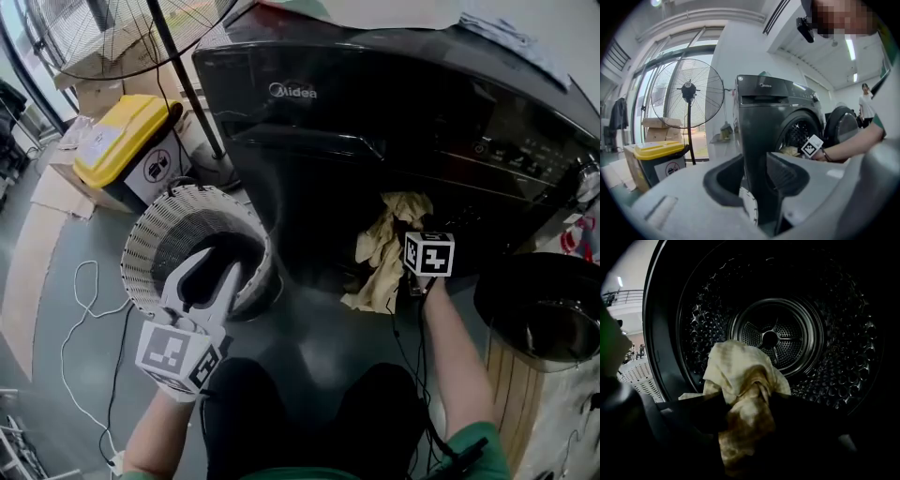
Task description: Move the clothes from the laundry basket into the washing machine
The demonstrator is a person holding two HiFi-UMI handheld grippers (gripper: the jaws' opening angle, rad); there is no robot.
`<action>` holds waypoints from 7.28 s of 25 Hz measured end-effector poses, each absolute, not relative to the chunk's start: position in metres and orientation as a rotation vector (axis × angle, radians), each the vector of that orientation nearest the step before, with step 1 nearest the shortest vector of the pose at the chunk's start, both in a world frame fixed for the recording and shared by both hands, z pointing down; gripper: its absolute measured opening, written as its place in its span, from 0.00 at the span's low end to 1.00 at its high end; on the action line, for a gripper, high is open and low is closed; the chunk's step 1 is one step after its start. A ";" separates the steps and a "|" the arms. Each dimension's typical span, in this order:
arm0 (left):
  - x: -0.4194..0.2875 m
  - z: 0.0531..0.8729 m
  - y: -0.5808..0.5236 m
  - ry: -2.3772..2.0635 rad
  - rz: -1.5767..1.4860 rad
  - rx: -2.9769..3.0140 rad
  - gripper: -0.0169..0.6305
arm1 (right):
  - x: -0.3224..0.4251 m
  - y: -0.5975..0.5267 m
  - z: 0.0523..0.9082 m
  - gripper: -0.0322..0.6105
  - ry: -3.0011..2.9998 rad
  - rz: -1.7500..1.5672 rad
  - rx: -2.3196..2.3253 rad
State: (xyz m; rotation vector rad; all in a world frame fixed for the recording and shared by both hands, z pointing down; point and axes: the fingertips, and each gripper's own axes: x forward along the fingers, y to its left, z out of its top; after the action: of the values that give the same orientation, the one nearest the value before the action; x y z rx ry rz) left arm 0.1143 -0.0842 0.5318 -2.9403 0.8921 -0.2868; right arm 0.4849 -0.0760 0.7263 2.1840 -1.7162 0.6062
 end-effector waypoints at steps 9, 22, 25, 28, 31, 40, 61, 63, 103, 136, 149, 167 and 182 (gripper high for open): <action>0.120 0.536 -0.079 0.861 -0.294 -2.953 0.26 | 0.461 -0.045 0.698 0.57 -1.808 0.553 2.212; 0.138 0.561 -0.068 0.800 -0.285 -3.035 0.26 | 0.413 0.012 0.818 0.57 -1.714 0.807 2.064; 0.132 0.570 -0.067 0.819 -0.302 -3.048 0.26 | 0.416 0.013 0.834 0.56 -1.644 0.732 2.056; 0.123 0.576 -0.067 0.845 -0.314 -3.052 0.26 | 0.425 0.015 0.834 0.43 -1.558 0.664 2.075; 0.118 0.577 -0.068 0.861 -0.319 -3.048 0.26 | 0.434 0.019 0.832 0.27 -1.537 0.662 2.089; 0.113 0.563 -0.066 0.882 -0.303 -3.026 0.26 | 0.437 -0.008 0.769 0.07 -1.683 0.569 2.167; 0.093 0.563 -0.064 0.917 -0.371 -2.993 0.25 | 0.501 -0.044 0.703 0.36 -1.628 0.486 2.337; 0.099 0.563 -0.066 0.901 -0.361 -3.003 0.25 | 0.490 -0.026 0.697 0.36 -1.652 0.455 2.370; 0.057 0.567 -0.075 1.017 -0.361 -2.982 0.25 | 0.499 -0.083 0.706 0.40 -1.611 0.436 2.323; 0.052 0.576 -0.082 1.060 -0.376 -2.984 0.25 | 0.522 -0.099 0.669 0.08 -1.535 0.210 2.305; 0.054 0.578 -0.082 1.051 -0.381 -2.984 0.25 | 0.512 -0.068 0.711 0.39 -1.579 0.526 2.338; 0.097 0.562 -0.085 0.911 -0.268 -3.052 0.25 | 0.446 -0.004 0.643 0.39 -1.776 0.435 2.339; 0.119 0.541 -0.095 0.891 -0.219 -3.025 0.25 | 0.409 0.067 0.541 0.30 -1.908 0.142 2.482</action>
State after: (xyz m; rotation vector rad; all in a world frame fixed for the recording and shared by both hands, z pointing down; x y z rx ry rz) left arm 0.1187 -0.0948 0.5412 -3.0252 0.8915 -0.2194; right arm 0.4093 0.0665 0.5411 2.4817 -1.9076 0.1423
